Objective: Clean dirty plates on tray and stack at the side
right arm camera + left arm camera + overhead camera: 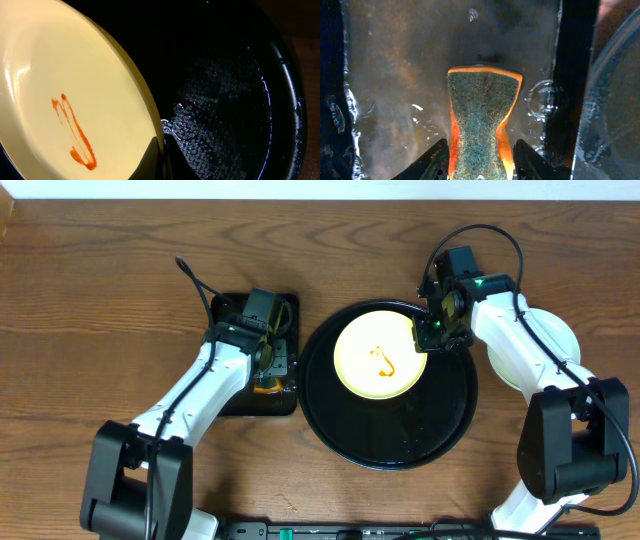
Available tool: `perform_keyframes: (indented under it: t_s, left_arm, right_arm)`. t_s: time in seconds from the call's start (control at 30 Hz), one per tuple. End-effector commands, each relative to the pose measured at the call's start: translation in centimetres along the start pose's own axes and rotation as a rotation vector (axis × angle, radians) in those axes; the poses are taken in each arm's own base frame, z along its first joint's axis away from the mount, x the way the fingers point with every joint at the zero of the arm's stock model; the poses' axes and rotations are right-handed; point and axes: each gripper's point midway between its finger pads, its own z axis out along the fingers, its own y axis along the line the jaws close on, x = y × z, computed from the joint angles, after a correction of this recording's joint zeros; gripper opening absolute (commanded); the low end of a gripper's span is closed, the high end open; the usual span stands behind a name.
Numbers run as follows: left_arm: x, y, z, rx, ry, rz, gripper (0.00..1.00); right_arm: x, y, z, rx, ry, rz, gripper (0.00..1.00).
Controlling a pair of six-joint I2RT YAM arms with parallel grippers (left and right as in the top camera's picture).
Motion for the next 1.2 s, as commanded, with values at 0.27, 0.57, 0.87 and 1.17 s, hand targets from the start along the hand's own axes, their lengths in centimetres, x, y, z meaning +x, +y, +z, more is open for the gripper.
perform_keyframes:
  t_s: [0.27, 0.57, 0.87, 1.17]
  left_arm:
    - [2.0, 0.5, 4.0, -0.046, 0.111, 0.015, 0.38]
    - [1.7, 0.4, 4.0, -0.042, 0.100, 0.016, 0.07]
    - [-0.6, -0.1, 0.2, 0.002, -0.025, 0.003, 0.07]
    - [-1.9, -0.3, -2.6, 0.033, -0.112, -0.005, 0.08]
  right_arm:
    - [-0.2, 0.4, -0.2, -0.004, -0.008, -0.019, 0.01]
    - [-0.2, 0.4, -0.2, -0.003, -0.008, -0.020, 0.01]
    - [-0.2, 0.4, -0.2, -0.003, -0.007, -0.020, 0.01]
    - [-0.2, 0.4, -0.2, -0.003, -0.008, -0.019, 0.01]
